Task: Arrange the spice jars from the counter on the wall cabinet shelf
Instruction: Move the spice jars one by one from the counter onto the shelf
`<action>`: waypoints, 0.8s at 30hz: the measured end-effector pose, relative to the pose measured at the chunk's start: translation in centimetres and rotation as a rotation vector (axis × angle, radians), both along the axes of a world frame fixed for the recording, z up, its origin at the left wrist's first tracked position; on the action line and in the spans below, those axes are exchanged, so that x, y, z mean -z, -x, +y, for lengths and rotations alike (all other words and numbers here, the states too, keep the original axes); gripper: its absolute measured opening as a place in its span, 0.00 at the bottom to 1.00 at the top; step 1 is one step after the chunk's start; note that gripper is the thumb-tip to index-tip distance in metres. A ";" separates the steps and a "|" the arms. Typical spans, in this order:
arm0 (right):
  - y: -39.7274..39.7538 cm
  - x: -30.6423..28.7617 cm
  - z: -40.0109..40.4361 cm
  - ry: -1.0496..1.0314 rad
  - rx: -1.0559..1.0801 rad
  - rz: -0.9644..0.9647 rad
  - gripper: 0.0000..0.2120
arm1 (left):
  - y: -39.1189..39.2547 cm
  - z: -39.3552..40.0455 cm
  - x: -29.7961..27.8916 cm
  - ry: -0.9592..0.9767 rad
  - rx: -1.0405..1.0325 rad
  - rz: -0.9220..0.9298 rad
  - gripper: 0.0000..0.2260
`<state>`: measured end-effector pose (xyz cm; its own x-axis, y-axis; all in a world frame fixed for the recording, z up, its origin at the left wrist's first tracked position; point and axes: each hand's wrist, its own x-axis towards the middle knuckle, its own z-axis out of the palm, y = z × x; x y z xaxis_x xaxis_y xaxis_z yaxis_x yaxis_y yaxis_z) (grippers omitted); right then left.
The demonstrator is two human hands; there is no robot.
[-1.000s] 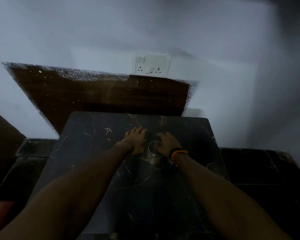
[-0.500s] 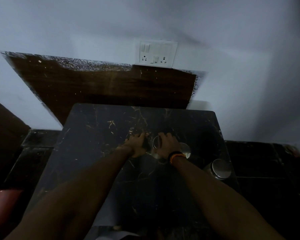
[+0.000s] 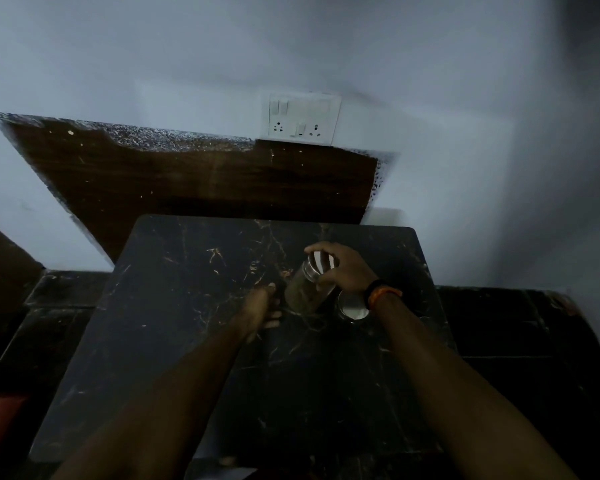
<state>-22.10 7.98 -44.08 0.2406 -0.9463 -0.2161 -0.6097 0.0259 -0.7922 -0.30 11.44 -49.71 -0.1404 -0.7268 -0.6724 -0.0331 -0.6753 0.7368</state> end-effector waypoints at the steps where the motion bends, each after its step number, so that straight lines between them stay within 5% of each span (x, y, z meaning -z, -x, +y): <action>1: 0.2 -1.0 0.0 -0.002 -0.010 -0.050 0.32 | 0.0 0.2 -0.2 -0.058 -0.022 0.126 0.19; 6: 0.6 -5.6 0.1 0.026 0.007 -0.331 0.31 | 1.5 0.0 -2.0 -0.149 -0.091 0.656 0.26; 10: 1.1 -8.4 -0.2 0.056 0.015 -0.473 0.32 | 3.0 -0.6 -4.9 -0.108 -0.142 0.879 0.26; 16: 2.3 -12.0 -0.9 0.118 0.085 -0.669 0.25 | 4.3 -1.8 -8.9 0.066 -0.142 0.978 0.25; 24: 1.2 -16.4 -1.4 0.315 0.247 -0.687 0.15 | 6.1 -2.9 -15.1 0.376 -0.061 0.943 0.27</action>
